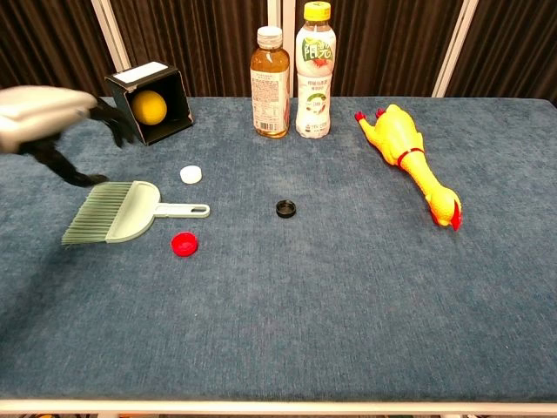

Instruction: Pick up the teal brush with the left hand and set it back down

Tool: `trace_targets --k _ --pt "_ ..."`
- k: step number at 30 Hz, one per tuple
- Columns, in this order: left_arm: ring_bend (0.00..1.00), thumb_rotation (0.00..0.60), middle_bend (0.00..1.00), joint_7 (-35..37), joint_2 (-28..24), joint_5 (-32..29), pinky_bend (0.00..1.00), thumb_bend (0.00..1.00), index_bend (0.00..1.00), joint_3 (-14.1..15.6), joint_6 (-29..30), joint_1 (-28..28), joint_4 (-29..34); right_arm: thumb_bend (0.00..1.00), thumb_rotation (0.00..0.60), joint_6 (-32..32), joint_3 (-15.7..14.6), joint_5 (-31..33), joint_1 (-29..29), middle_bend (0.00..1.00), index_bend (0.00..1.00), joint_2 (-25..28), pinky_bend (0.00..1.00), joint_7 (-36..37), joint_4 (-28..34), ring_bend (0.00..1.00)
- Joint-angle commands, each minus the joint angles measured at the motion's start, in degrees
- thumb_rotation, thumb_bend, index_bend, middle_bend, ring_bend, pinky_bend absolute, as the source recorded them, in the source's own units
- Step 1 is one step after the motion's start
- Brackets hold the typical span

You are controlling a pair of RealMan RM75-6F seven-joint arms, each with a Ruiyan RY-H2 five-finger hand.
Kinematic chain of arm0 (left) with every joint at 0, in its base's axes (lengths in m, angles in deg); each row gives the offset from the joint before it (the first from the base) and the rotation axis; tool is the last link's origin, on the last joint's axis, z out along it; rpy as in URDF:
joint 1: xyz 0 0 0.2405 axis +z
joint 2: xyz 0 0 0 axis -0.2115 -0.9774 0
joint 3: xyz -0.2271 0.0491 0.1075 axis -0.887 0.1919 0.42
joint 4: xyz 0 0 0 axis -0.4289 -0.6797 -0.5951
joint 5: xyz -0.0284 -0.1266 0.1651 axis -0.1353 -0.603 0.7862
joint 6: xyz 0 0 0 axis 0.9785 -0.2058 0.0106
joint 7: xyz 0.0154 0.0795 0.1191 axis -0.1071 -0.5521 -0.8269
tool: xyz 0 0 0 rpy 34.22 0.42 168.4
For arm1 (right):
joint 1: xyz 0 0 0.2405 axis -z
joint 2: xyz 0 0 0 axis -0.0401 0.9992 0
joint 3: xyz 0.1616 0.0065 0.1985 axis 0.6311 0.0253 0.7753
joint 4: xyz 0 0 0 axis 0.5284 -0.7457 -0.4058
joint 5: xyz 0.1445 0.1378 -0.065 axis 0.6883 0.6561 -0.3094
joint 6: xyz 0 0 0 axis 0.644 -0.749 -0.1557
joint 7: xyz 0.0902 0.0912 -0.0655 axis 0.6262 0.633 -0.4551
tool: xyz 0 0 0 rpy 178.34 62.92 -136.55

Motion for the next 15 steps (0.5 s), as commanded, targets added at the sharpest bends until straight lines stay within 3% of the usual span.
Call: trace_targets --k 1,15 --pt "0.15 0.6 0.34 -3.8 3.6 -4.3 0.05 0.28 0.3 0.0 -2.0 -2.7 -1.4 0.22 0.6 0.0 0.0 0.0 0.0 0.04 0.0 0.0 0.0 0.0 0.0 0.0" --pt "0.15 0.6 0.35 -18.0 13.3 -11.0 0.06 0.28 0.3 2.4 1.9 -7.8 -6.7 0.22 0.6 -0.1 0.0 0.7 0.4 0.04 0.0 0.5 0.0 -0.1 0.4 0.0"
